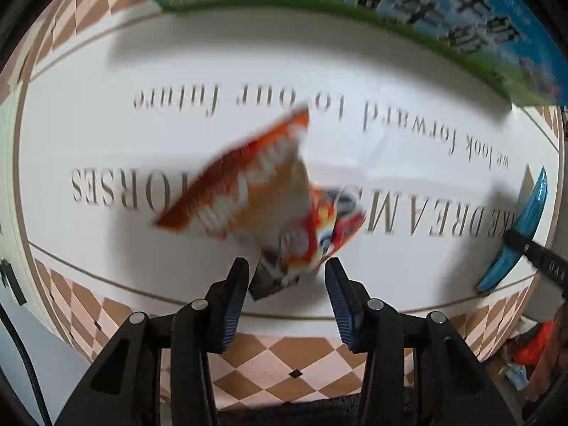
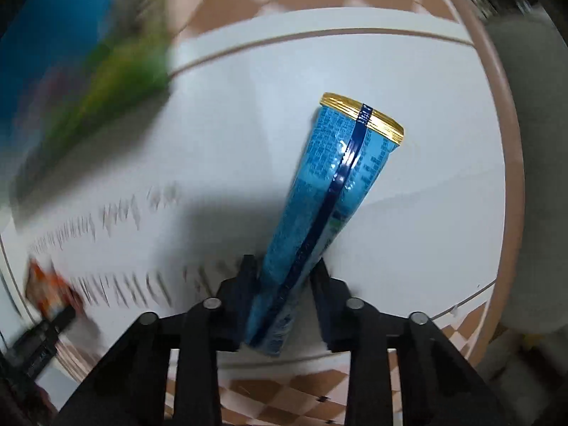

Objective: Organize soft objects
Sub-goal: 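Grasp the orange panda snack bag with the left gripper while the right gripper grasps the blue stick packet, then lower the orange bag and blue stick packet into the box and open both grippers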

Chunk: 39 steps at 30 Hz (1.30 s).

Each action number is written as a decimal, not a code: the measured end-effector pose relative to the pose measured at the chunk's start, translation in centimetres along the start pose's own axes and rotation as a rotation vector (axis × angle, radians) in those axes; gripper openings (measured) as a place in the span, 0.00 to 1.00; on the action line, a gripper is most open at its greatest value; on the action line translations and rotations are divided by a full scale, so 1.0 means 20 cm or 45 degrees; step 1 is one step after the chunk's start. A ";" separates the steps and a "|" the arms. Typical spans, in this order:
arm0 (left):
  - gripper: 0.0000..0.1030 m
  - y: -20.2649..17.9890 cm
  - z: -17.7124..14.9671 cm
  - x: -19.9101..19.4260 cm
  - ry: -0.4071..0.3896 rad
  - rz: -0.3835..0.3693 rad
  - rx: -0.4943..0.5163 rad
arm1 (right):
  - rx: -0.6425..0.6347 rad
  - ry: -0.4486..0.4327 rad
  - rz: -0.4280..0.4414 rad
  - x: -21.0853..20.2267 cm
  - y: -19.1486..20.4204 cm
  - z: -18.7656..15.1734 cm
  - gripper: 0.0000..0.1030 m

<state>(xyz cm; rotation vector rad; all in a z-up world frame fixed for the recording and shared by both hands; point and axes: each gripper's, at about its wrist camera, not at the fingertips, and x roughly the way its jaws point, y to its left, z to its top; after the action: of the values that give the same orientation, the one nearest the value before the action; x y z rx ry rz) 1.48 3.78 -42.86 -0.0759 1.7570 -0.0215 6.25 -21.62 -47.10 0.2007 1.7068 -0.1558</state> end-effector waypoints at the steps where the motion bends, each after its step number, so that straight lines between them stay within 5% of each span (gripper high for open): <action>1: 0.41 0.01 -0.01 0.02 0.013 -0.004 -0.005 | -0.050 0.019 -0.008 0.01 0.04 -0.03 0.24; 5: 0.42 0.03 -0.02 0.06 0.038 -0.040 -0.048 | -0.183 0.062 -0.036 0.06 0.15 -0.16 0.22; 11: 0.43 0.04 -0.08 -0.01 0.060 -0.198 -0.093 | -0.126 0.064 -0.020 0.09 0.14 -0.19 0.30; 15: 0.66 0.12 -0.15 -0.12 0.047 -0.439 -0.262 | -0.088 0.069 0.027 0.09 0.07 -0.19 0.37; 18: 0.69 0.20 -0.12 -0.16 0.004 -0.494 -0.378 | -0.044 0.057 0.060 0.07 0.00 -0.14 0.47; 24: 0.69 0.26 0.08 -0.09 -0.015 -0.369 -0.481 | 0.017 0.064 0.094 0.08 -0.04 -0.13 0.48; 28: 0.67 0.20 0.18 -0.07 -0.069 -0.183 -0.371 | 0.019 0.054 0.067 0.10 -0.04 -0.11 0.48; 30: 0.37 0.14 0.20 -0.04 -0.091 -0.110 -0.316 | -0.004 0.030 0.031 0.11 0.00 -0.11 0.48; 35: 0.35 0.03 0.14 -0.07 -0.102 -0.058 -0.214 | -0.089 -0.017 -0.028 0.08 0.07 -0.13 0.16; 39: 0.35 -0.10 0.06 -0.26 -0.147 -0.130 -0.094 | -0.131 -0.032 0.050 -0.02 0.09 -0.18 0.15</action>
<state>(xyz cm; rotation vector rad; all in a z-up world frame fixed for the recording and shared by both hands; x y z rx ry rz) 3.63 2.14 -37.81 -0.2162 1.6369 -0.0260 3.18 -19.15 -46.09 0.1551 1.6798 -0.0409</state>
